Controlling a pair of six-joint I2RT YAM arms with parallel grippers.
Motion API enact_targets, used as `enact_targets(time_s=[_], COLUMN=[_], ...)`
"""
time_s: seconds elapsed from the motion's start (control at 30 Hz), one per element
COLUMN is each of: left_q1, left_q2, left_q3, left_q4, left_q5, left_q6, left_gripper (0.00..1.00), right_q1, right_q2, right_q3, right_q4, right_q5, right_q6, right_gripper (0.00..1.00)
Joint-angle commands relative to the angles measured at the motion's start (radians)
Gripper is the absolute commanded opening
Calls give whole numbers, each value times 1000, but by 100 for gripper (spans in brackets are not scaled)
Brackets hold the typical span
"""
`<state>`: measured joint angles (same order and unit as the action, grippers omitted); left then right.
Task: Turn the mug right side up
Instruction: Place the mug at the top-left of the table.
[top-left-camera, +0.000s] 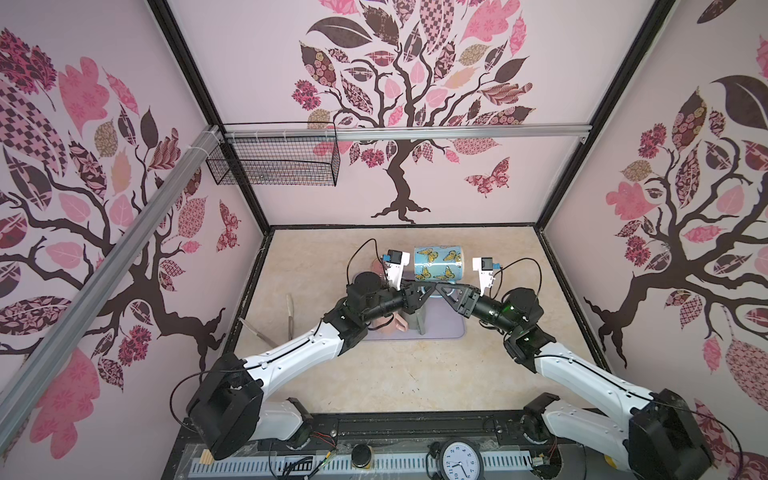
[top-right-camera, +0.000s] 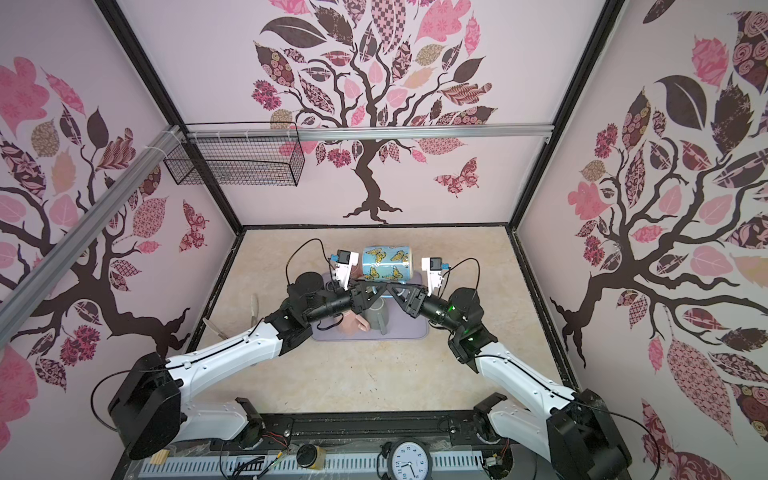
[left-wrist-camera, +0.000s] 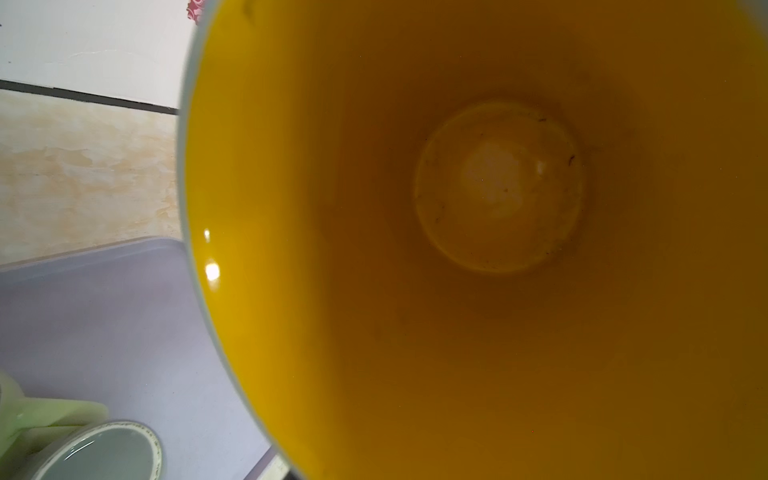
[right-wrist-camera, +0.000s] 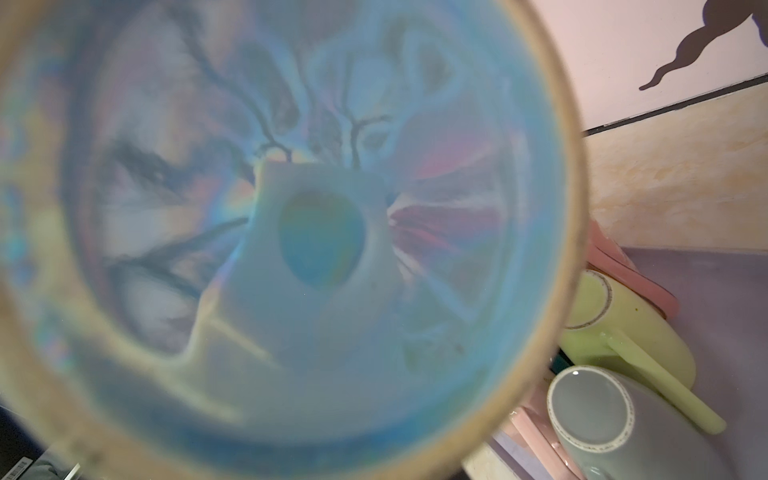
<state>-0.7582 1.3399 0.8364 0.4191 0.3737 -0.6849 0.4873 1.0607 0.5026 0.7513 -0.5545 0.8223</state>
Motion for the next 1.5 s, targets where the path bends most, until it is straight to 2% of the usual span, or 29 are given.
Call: enact_targets(time_s=[0.0, 0.03, 0.07, 0.5, 0.6, 0.63, 1.0, 1.47], left_q1=[-32, -33, -33, -32, -32, -32, -33, -32], left_q2=[-15, -17, -20, -60, -62, -64, -86, -110], left_q3=[49, 49, 51, 34, 34, 32, -6, -5], left_q4=[87, 86, 84, 69, 78, 86, 200, 209], left_q5=[94, 94, 93, 86, 93, 99, 169, 300], left_q6=[59, 63, 65, 84, 87, 88, 77, 134], left_gripper=[18, 5, 0, 0, 0, 0, 0, 0], right_q1=[16, 16, 15, 16, 16, 15, 14, 14], right_q2=[25, 28, 33, 43, 44, 45, 75, 102], right_q3=[58, 58, 57, 34, 30, 30, 17, 38], right_q4=[-24, -22, -20, -39, -40, -39, 22, 25], right_q5=[-29, -31, -34, -13, -13, -15, -46, -62], right_q6=[-46, -46, -46, -70, -73, -75, -26, -17], right_gripper=[0, 0, 0, 1, 14, 14, 13, 11])
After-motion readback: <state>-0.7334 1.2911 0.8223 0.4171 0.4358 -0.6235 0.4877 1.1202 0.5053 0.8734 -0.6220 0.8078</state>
